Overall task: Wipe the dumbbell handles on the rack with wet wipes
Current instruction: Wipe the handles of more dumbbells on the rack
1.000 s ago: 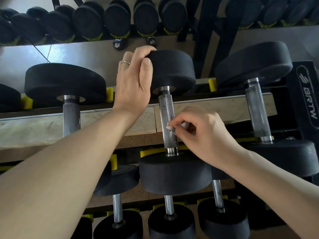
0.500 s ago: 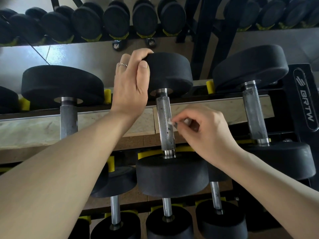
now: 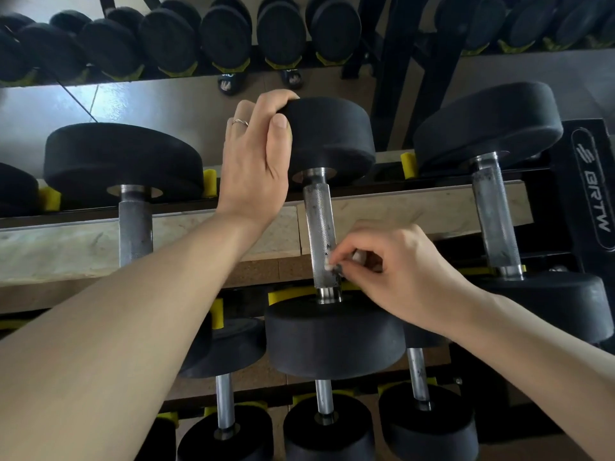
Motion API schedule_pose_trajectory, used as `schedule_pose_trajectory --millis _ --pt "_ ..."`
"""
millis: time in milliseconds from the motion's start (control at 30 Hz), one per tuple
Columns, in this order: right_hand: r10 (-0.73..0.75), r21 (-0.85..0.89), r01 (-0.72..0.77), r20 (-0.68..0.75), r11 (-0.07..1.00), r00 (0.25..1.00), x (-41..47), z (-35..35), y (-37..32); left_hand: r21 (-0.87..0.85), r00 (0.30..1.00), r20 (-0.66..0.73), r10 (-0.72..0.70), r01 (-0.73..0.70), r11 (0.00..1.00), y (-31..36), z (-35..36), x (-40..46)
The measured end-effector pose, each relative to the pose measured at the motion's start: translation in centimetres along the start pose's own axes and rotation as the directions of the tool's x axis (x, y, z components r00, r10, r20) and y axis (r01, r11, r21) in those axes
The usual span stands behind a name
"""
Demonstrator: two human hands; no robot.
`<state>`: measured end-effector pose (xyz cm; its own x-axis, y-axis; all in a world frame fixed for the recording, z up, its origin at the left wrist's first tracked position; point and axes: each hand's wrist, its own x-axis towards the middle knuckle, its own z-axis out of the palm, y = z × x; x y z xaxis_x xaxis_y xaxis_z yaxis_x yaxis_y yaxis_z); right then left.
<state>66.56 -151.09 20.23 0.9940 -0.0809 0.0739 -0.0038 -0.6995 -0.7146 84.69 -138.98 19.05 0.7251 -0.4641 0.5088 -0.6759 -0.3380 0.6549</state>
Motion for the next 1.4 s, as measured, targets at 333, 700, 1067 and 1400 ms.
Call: schedule_pose_trajectory --millis 333,700,1067,1400 --pt "0.012 0.007 -0.012 0.023 1.0 1.0 0.4 -0.4 0.1 0.012 1.0 -0.004 0.005 -0.005 1.0 -0.1 -0.1 0.0" --pt "0.021 -0.016 -0.022 -0.095 1.0 0.995 1.8 -1.0 -0.1 0.002 1.0 0.005 -0.021 0.021 1.0 0.1 -0.1 0.0" --pt "0.17 0.056 -0.184 0.189 0.981 0.967 1.8 -2.3 -0.4 -0.007 1.0 0.008 -0.023 0.023 1.0 0.3 -0.1 0.0" --pt "0.154 -0.011 -0.159 0.335 0.987 0.93 0.7 -2.0 -0.7 -0.003 0.999 0.011 -0.033 0.033 0.999 0.2 0.0 -0.1"
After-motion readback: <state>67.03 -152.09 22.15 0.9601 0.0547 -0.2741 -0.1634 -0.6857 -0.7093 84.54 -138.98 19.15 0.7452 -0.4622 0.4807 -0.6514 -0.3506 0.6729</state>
